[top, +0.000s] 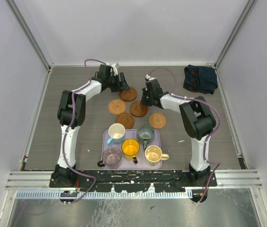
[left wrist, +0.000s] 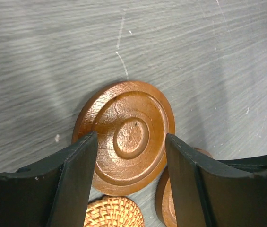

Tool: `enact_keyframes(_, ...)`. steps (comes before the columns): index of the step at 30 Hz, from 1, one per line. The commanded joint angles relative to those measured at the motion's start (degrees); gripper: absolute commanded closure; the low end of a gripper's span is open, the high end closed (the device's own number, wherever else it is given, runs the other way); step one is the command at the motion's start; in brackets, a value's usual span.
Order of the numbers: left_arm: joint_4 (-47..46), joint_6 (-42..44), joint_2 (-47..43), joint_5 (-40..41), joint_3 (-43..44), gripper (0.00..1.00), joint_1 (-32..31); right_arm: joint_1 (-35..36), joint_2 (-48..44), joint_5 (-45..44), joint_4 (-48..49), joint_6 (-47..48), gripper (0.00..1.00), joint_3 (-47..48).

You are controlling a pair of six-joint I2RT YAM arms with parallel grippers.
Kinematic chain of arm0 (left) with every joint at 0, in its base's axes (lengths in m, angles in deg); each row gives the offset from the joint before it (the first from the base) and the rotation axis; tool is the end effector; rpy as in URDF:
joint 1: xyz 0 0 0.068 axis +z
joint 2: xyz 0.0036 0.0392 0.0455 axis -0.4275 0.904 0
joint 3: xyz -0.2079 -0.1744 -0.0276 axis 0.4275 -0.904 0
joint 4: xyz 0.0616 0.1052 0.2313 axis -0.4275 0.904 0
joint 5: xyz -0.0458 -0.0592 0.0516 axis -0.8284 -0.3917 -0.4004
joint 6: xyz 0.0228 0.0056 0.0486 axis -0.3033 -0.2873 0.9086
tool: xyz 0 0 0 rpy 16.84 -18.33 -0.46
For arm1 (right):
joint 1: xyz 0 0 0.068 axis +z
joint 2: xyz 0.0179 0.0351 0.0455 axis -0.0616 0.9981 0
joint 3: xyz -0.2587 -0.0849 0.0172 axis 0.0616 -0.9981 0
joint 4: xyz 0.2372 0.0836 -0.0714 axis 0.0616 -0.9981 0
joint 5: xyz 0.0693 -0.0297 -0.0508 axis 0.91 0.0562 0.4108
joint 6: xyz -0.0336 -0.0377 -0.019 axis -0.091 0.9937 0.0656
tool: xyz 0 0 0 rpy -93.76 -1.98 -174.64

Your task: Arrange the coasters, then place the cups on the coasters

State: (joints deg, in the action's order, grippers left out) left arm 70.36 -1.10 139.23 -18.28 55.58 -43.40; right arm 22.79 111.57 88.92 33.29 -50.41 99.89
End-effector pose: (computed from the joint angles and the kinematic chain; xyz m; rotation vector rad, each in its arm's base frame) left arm 0.4919 -0.1771 0.1626 0.0915 2.3558 -0.9012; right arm 0.3881 0.1942 0.1570 -0.0731 2.3931 0.4891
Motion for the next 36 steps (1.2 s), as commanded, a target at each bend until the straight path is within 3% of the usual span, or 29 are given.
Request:
enact_keyframes(1, 4.6, 1.4, 1.5, 3.4, 3.1, 0.39, 1.5, -2.2, 0.4, -2.5, -2.0, -0.3, 0.99, 1.7)
enact_keyframes(14, 5.9, 3.5, 0.5, 7.1, 1.7, 0.38, 4.0, -7.3, 2.2, -3.6, -2.6, -0.4, 0.99, 2.3)
enact_keyframes(28, 0.6, -0.6, -7.1, 8.0, -13.0, 0.38, 14.1, -18.0, 0.8, -7.6, -3.8, -1.0, 0.99, 2.0)
enact_keyframes(36, 1.9, -0.3, -11.3, 9.6, -18.6, 0.37, 16.0, -21.7, -2.9, -12.3, -4.7, -1.2, 0.99, -1.5)
